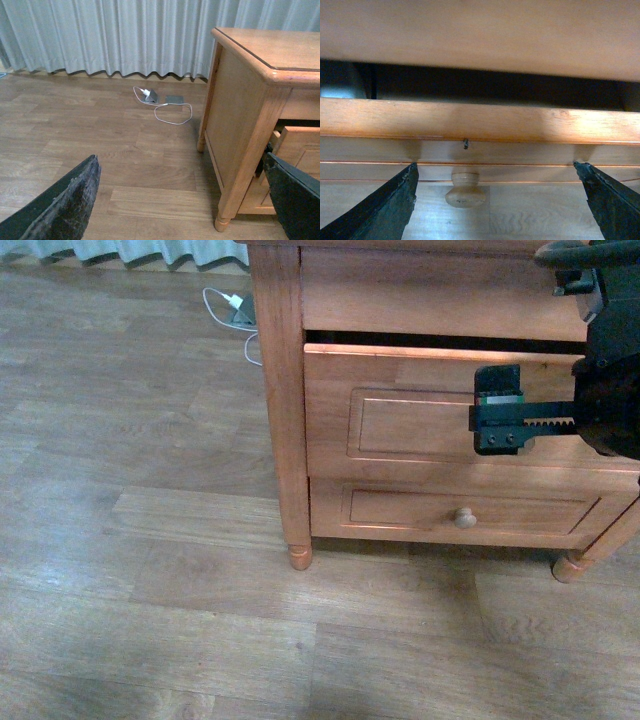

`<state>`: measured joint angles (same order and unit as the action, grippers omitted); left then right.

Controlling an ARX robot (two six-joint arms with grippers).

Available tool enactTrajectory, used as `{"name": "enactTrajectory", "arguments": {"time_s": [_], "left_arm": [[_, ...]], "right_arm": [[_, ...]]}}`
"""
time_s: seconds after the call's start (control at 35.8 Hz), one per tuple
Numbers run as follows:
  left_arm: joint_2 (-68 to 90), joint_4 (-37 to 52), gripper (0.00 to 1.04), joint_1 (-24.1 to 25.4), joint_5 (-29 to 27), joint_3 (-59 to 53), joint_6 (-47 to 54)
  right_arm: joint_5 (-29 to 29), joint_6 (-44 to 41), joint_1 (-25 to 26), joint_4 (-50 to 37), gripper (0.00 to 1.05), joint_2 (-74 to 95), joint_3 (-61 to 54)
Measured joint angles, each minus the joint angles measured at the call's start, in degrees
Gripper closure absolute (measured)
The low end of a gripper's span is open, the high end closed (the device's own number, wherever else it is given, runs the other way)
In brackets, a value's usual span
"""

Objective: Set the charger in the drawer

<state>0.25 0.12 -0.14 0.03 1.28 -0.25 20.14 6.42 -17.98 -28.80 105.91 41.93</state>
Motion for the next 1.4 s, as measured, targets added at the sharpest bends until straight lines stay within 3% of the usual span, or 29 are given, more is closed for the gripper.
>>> {"name": "enactTrajectory", "arguments": {"time_s": [0.42,0.61,0.92,1.2,1.4], "left_arm": [[0.0,0.0,0.06,0.0,0.0,0.0,0.0],[0.0,0.0,0.06,0.0,0.0,0.0,0.0],[0.0,0.0,0.06,0.0,0.0,0.0,0.0],[0.0,0.0,0.06,0.0,0.0,0.0,0.0],[0.0,0.0,0.06,0.0,0.0,0.0,0.0]], "right_arm": [[1.7,1.9,0.2,-15.6,0.09,7.8,1.3],[-1.3,3.4,1.2,-15.4,0.09,6.7,0.2],[-10.2,5.3,5.1,-1.7,0.09,-14.7,-8.6],[-17.8,6.3,10.4,16.9,0.09,-48.3,-22.0],[-18.2,5.4,12.8,24.9,0.09,-69.4,-27.6]]}}
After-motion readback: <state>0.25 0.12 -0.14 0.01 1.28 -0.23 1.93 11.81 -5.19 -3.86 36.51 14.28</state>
